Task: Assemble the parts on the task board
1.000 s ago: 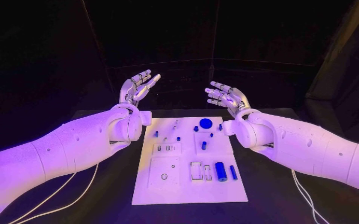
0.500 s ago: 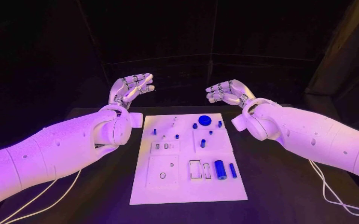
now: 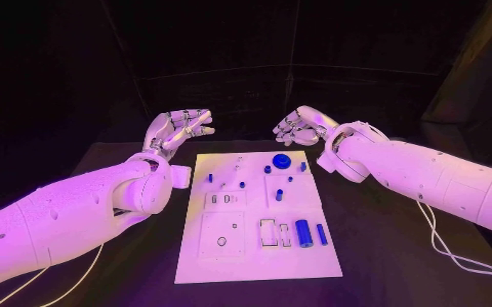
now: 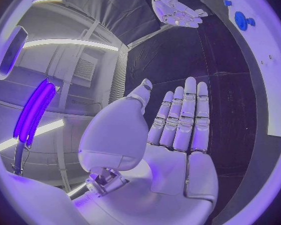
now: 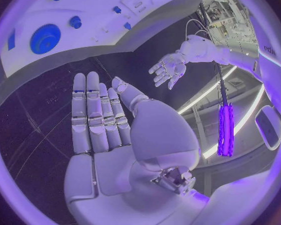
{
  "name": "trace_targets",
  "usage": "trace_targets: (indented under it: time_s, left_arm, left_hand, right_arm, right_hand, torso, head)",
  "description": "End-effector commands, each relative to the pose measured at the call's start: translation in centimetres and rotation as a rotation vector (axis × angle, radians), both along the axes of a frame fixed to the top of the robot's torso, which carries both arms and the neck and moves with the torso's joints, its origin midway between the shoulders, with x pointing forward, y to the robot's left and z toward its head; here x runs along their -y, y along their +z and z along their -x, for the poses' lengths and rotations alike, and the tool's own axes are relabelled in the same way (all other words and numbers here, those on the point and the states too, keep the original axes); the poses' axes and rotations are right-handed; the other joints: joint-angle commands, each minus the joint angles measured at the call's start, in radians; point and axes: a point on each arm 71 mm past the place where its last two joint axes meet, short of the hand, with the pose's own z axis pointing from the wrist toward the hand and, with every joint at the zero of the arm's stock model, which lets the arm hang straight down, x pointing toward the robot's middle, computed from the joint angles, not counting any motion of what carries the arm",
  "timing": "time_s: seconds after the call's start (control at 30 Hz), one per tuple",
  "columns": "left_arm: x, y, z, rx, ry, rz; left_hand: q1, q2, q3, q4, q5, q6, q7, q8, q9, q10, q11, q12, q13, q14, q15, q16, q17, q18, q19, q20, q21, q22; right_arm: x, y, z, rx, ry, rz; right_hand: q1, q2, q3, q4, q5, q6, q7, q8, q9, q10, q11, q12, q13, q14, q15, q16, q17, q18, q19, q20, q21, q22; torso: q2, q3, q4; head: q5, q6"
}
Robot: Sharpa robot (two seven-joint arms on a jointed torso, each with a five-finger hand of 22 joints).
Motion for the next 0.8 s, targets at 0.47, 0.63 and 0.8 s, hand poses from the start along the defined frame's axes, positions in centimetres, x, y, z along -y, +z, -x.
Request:
trace_targets:
  time_s: [0.47,0.63,0.8]
  left_arm:
    - [1.7,0.8,1.5,0.004,-0.117,0.019]
    - [1.8,0.8,1.6,0.002,-0.124,0.021]
    - [1.7,0.8,1.6,0.004,-0.122,0.021]
  left_hand:
    - [0.011,0.000,-0.002,-0.010,0.002,0.009,0.001,-0.003,-0.003,0.009,0.002,-0.007,-0.004,0.002,0.000,-0.003,0.006,0.006,0.022,-0.002,0.011,0.001]
    - [0.011,0.000,-0.002,-0.011,0.002,0.009,0.001,-0.003,-0.003,0.009,0.002,-0.008,-0.004,0.002,0.000,-0.004,0.006,0.006,0.023,-0.003,0.011,0.001]
    - [0.010,0.000,-0.003,-0.011,0.002,0.009,0.001,-0.004,-0.003,0.009,0.002,-0.008,-0.004,0.001,0.000,-0.005,0.006,0.006,0.024,-0.003,0.011,0.001]
  right_arm:
    - [-3.2,-0.7,0.2,0.120,0.067,0.528]
    - [-3.5,-0.9,0.2,0.110,0.072,0.573]
    - [-3.6,-1.1,0.1,0.103,0.073,0.594]
  right_hand:
    - [-0.045,-0.062,0.032,0.013,-0.022,0.006,-0.027,-0.037,-0.001,-0.013,-0.025,-0.016,0.002,0.144,-0.041,0.446,0.293,0.010,0.099,-0.060,0.354,0.208]
    - [-0.050,-0.072,0.028,0.016,-0.034,-0.018,-0.027,-0.036,-0.001,-0.042,-0.021,-0.014,0.002,0.144,-0.037,0.577,0.415,0.011,0.094,-0.055,0.399,0.236]
    - [-0.047,-0.071,0.026,0.020,-0.036,-0.025,-0.027,-0.035,0.000,-0.050,-0.020,-0.008,0.003,0.137,-0.036,0.698,0.534,0.011,0.083,-0.052,0.443,0.264]
  torso:
    - [0.067,-0.0016,0.0197]
    - [0.077,-0.0004,0.0205]
    - [0.084,0.0014,0.0211]
  head:
    - [-0.015,0.008]
    - [-0.017,0.008]
    - [-0.016,0.007]
